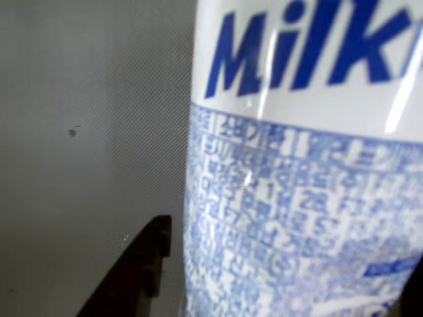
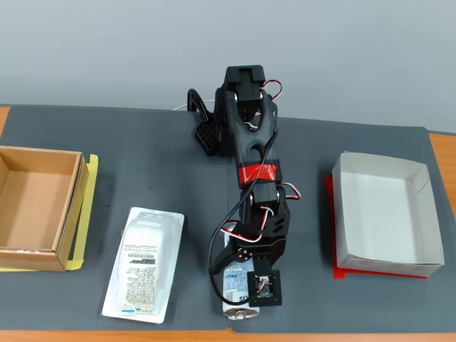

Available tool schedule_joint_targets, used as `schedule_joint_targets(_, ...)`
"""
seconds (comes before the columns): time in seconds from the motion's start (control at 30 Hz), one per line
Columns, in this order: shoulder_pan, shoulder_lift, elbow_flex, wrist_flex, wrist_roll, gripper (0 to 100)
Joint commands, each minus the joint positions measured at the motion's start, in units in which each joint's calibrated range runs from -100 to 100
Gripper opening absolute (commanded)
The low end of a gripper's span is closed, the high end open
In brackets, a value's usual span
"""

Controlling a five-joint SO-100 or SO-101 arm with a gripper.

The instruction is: Pick the can and put it in the brown box

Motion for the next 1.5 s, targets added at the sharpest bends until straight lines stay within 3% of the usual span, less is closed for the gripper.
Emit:
schedule_joint_targets(0.0,0.9,0.1,-3.2,-0.8,0.0,37)
schedule_joint_targets(0.33,0.9,1.3,-3.2,-0.7,-0.1,36)
schedule_joint_targets(0.57,0.9,1.3,-3.2,-0.8,0.2,16)
schedule_joint_targets(0.67,0.9,1.3,-3.1,-0.7,0.1,11)
schedule_joint_targets(1.07,1.0,-4.7,-3.9,1.4,0.3,11)
schedule_joint_targets(1.47,4.5,-16.3,-19.9,17.2,12.5,11)
